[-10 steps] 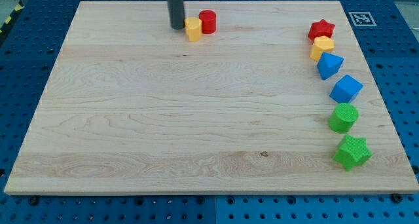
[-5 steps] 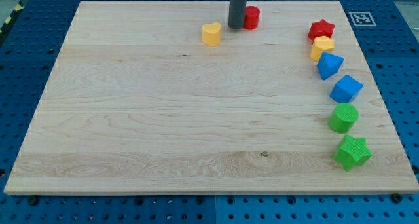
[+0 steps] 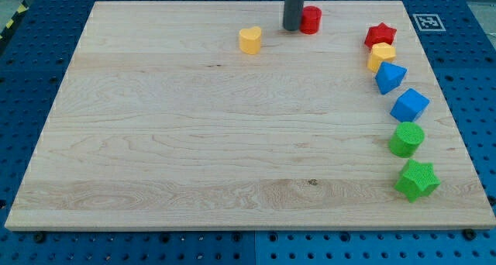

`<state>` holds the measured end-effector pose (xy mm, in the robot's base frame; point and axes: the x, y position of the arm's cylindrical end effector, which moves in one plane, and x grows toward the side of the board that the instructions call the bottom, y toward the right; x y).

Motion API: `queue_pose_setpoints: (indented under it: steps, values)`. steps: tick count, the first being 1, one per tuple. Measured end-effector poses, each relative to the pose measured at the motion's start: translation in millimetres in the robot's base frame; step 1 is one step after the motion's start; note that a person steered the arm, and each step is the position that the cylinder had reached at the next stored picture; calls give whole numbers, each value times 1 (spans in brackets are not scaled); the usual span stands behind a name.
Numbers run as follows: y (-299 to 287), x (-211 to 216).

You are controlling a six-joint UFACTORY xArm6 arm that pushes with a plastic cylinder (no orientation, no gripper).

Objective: Move the red circle to the top of the red star

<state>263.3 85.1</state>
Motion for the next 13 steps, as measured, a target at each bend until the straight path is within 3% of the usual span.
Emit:
queue_pose_setpoints:
  steps: [2, 4, 6, 8, 11, 12, 13]
  values:
    - [34, 0]
    - [15, -23]
    - [39, -23]
    - [89, 0]
    - [90, 3]
    - [56, 3]
    - [-15, 3]
